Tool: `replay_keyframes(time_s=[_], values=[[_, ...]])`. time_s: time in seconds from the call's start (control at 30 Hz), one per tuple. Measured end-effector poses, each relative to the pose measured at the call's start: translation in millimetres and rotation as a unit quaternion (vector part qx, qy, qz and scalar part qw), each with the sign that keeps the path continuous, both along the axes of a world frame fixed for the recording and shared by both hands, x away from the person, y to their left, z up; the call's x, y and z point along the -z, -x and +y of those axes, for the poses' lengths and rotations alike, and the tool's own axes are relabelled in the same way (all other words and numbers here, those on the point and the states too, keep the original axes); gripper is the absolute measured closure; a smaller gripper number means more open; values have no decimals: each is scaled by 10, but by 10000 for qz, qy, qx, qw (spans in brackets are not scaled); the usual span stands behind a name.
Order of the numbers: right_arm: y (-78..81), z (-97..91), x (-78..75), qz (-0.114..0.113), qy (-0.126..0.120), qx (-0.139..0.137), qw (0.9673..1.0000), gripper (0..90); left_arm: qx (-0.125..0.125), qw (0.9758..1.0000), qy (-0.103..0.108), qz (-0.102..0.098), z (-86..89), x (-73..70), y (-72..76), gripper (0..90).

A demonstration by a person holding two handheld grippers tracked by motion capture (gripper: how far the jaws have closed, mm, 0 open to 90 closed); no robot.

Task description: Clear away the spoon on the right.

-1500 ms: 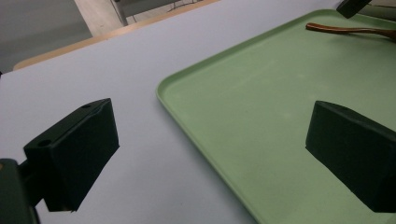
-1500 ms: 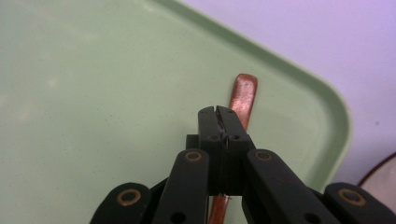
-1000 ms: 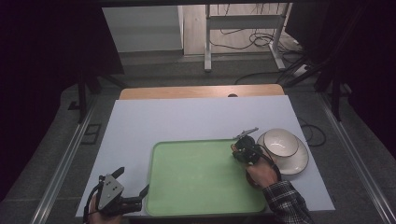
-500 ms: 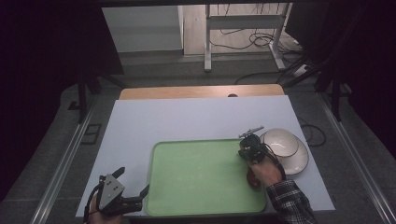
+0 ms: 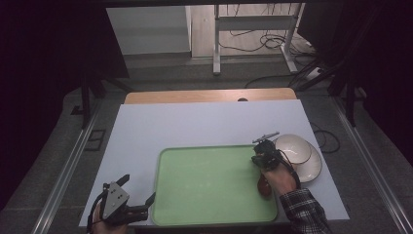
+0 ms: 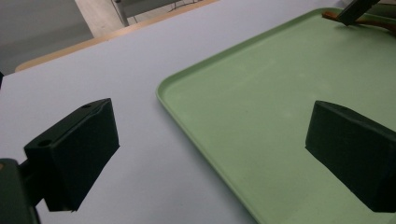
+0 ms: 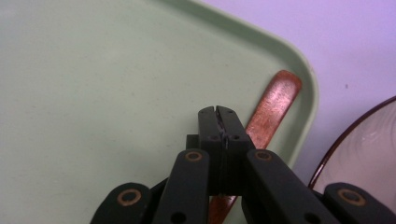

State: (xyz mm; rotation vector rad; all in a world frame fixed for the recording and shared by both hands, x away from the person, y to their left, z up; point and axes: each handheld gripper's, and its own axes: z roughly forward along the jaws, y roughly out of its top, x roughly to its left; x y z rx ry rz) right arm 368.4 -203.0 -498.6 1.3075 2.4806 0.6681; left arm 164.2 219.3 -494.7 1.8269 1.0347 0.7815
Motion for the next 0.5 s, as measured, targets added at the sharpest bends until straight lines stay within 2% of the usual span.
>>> replay_keyframes(time_s=[0.5], values=[[67,-38,-87,-217,-304,-123,9992,779,14,9998,156,102,19,-8,0,25]])
